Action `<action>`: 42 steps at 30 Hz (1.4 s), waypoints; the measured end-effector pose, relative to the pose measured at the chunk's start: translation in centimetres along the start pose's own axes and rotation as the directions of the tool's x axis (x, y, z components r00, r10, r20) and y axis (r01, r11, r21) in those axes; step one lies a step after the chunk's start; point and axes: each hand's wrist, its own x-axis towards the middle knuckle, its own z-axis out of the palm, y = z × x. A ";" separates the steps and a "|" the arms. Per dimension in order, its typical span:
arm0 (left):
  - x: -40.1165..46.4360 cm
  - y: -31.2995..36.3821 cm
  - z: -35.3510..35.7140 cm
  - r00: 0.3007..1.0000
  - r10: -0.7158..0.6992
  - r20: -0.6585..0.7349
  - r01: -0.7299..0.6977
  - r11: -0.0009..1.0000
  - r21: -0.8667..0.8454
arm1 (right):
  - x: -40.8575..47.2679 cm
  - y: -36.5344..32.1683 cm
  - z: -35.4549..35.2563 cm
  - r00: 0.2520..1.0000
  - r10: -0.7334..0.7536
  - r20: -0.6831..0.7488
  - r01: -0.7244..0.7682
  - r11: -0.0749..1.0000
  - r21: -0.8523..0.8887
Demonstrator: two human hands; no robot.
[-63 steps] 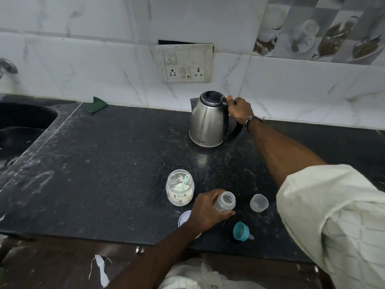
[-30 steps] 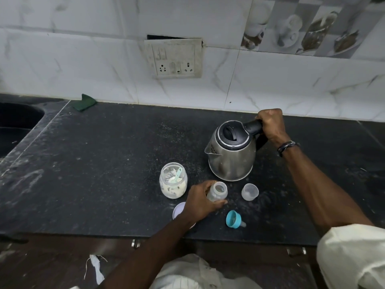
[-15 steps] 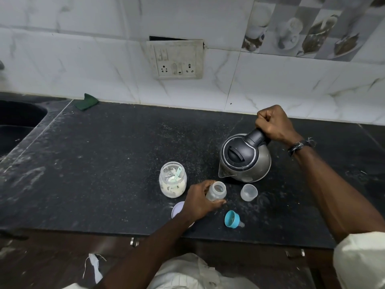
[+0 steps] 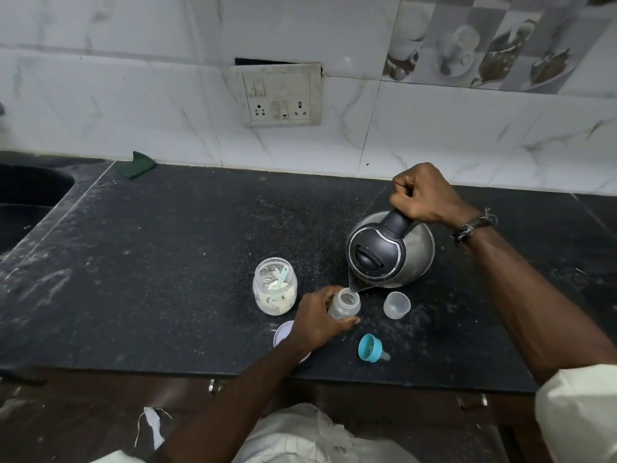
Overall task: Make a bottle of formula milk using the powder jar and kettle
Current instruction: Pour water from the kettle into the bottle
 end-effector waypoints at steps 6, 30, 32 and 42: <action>0.0 -0.1 0.0 1.000 -0.002 0.005 0.002 1.000 -0.006 | 0.0 -0.5 0.1 0.997 -0.071 0.018 0.073 0.994 -0.079; -0.1 0.1 0.0 1.000 0.007 -0.002 -0.007 1.000 -0.021 | 0.4 -3.1 0.4 0.971 -0.239 -0.007 0.227 0.929 -0.292; -0.2 0.2 0.0 1.000 0.010 -0.005 -0.010 1.000 -0.020 | 0.3 -3.3 0.3 0.970 -0.242 -0.004 0.230 0.927 -0.296; -0.1 0.3 0.0 1.000 0.004 -0.004 -0.004 1.000 -0.019 | 0.3 -4.0 0.4 0.968 -0.251 0.006 0.238 0.911 -0.336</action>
